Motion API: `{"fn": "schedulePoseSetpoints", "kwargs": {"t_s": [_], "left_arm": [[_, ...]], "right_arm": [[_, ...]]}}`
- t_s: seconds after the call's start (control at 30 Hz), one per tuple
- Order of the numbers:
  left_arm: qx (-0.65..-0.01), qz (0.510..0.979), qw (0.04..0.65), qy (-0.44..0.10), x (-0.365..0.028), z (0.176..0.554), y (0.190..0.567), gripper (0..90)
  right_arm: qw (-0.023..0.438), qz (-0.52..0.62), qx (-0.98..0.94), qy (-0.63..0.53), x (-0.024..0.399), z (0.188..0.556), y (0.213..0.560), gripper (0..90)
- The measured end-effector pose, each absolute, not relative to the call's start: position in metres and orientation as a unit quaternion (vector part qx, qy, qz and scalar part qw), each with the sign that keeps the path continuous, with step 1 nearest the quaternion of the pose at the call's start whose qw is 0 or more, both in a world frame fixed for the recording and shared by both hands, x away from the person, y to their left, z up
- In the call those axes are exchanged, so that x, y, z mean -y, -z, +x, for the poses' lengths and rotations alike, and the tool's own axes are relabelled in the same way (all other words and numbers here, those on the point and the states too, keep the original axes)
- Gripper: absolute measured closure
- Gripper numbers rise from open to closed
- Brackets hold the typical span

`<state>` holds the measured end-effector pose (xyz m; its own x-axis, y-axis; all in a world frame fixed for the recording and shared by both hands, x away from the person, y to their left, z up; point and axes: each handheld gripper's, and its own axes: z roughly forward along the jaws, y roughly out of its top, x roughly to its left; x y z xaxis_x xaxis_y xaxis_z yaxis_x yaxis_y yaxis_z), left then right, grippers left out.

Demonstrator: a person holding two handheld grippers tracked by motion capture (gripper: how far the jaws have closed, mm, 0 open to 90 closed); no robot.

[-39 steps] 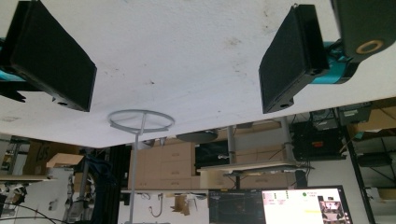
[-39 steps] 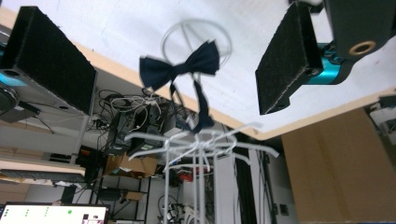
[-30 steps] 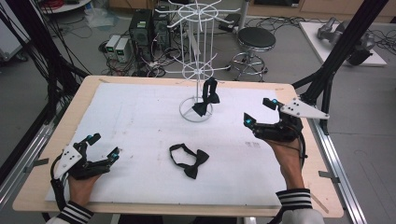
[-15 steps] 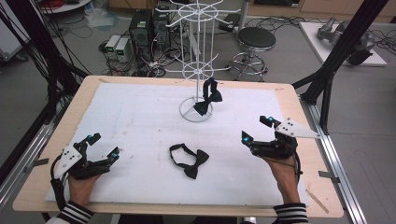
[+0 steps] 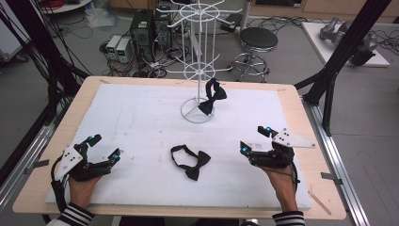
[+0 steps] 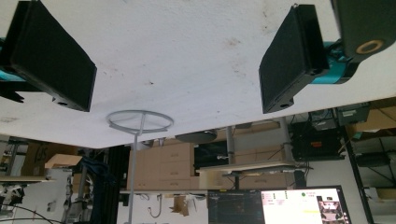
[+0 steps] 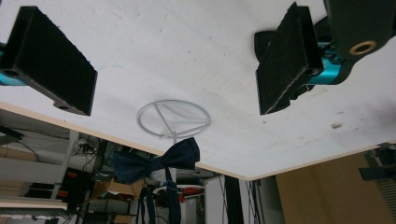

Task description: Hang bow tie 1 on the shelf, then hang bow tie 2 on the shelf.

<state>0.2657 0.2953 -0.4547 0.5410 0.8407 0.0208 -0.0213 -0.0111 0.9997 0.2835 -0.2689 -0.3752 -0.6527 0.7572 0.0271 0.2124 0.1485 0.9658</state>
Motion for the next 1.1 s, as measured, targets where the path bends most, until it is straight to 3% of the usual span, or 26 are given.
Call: {"fn": "schedulePoseSetpoints", "kwargs": {"t_s": [0.73,1.1], "left_arm": [[-0.330,0.622,0.621,-0.345,-0.296,0.266,0.454,11.7],[-0.330,0.622,0.621,-0.343,-0.296,0.266,0.455,11.6]], "right_arm": [[0.237,0.332,-0.727,-0.553,0.268,0.287,0.372,12.0],[0.210,0.292,-0.765,-0.534,0.250,0.297,0.361,12.0]]}}
